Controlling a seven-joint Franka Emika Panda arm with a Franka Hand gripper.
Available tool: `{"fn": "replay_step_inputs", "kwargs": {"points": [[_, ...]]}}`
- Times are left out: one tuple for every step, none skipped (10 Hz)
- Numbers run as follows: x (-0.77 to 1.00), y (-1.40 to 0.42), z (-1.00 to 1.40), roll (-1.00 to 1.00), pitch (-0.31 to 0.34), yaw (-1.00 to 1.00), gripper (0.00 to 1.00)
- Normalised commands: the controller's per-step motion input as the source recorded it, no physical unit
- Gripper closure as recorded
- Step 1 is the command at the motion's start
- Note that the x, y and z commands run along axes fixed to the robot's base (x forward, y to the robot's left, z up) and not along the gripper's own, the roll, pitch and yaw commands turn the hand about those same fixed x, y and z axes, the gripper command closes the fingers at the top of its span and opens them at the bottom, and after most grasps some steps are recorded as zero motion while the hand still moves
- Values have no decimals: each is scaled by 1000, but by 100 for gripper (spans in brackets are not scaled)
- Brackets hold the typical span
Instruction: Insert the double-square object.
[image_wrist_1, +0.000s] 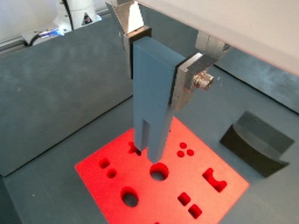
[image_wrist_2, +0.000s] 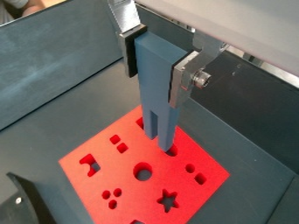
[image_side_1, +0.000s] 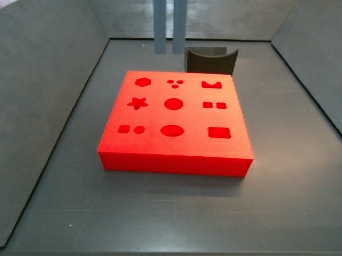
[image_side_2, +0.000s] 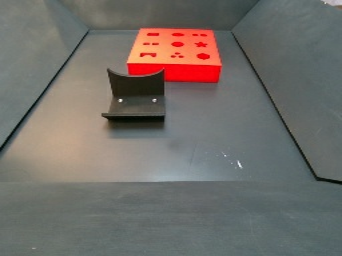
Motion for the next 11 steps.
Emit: {"fn": "replay_step_inputs", "kwargs": {"points": [[1000,-214,-506,14,-83,-80,100],[1000,-214,-557,37,-51,-34,100],[1000,-123,-586,137,10,-63,100],[897,0,-474,233,163,-83,100],[731,20,-286,263,237,-143,100],[697,103,-220,230,260,-146,100],[877,206,-229,67,156,-194,100],[943,283,-277,0,107,-217,100],[940,334,-269,0,109,-197,100],[920,237,-329,0,84,-171,100],[771,94,-400,0,0,-180,100]]}}
